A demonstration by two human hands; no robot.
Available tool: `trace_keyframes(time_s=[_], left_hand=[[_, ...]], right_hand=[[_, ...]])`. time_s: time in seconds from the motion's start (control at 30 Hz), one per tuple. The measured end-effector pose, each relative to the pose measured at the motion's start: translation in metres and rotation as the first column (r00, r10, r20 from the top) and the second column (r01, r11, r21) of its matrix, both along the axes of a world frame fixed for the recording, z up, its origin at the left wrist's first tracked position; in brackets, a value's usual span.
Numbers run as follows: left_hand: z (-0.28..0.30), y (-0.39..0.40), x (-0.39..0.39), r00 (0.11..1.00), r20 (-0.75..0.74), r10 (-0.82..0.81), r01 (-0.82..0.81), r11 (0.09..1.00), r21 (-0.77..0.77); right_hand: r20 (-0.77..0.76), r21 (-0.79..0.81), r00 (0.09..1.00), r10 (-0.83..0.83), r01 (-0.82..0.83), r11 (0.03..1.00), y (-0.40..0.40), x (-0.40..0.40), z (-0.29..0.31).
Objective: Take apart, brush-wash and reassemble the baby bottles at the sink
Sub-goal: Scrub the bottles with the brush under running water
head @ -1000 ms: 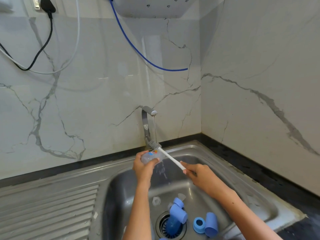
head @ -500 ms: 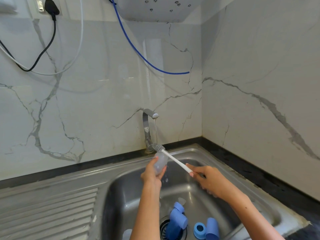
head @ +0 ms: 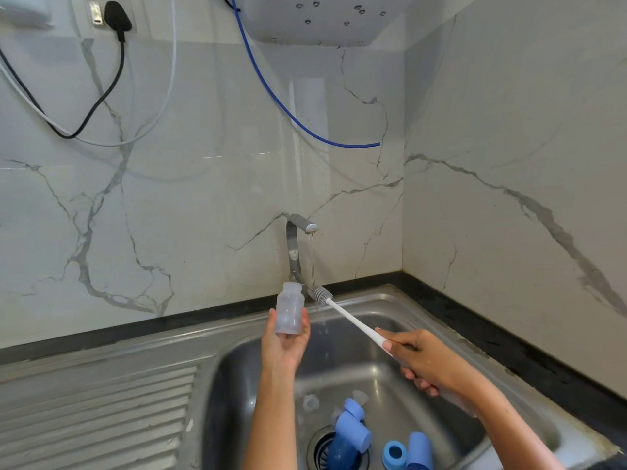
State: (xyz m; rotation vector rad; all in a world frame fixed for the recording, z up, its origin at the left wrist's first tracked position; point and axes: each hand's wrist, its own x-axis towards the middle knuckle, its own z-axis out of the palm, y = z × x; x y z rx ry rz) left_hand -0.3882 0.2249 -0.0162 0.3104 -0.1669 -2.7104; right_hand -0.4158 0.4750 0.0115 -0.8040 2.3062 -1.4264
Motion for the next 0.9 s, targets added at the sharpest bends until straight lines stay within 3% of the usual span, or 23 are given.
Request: trace_keyframes(time_s=[0.27, 0.4, 0.5, 0.57, 0.67, 0.8, 0.9], left_hand=[[0.001, -0.006, 0.007, 0.983, 0.073, -0.170, 0.181, 0.968, -0.174], [0.006, 0.004, 0.007, 0.950, 0.247, -0.190, 0.272, 0.892, -0.362], [0.008, 0.010, 0.002, 0.943, 0.329, -0.042, 0.208, 0.848, -0.488], [0.006, 0.007, 0.000, 0.924, 0.342, 0.170, 0.074, 0.799, -0.597], [0.002, 0.005, -0.004, 0.813, 0.333, 0.478, -0.085, 0.662, -0.744], [0.001, 0.011, -0.006, 0.757, 0.222, 0.615, -0.118, 0.462, -0.879], [-0.002, 0.008, -0.007, 0.742, 0.143, 0.655, -0.050, 0.268, -0.962]], right_hand=[[0.176, -0.074, 0.981, 0.086, -0.074, 0.995, 0.000, 0.005, 0.009], [0.209, -0.103, 0.973, 0.101, -0.080, 0.991, -0.001, 0.004, 0.009], [0.185, -0.062, 0.981, 0.052, -0.041, 0.997, 0.001, 0.001, 0.007], [0.143, -0.033, 0.990, 0.007, -0.002, 0.999, 0.003, -0.001, 0.005], [0.095, -0.038, 0.995, -0.023, 0.027, 0.999, 0.005, -0.004, 0.006], [0.046, 0.033, 0.998, 0.043, -0.045, 0.998, 0.004, -0.001, 0.003], [-0.005, 0.090, 0.999, 0.038, -0.037, 0.995, 0.000, -0.002, -0.003]])
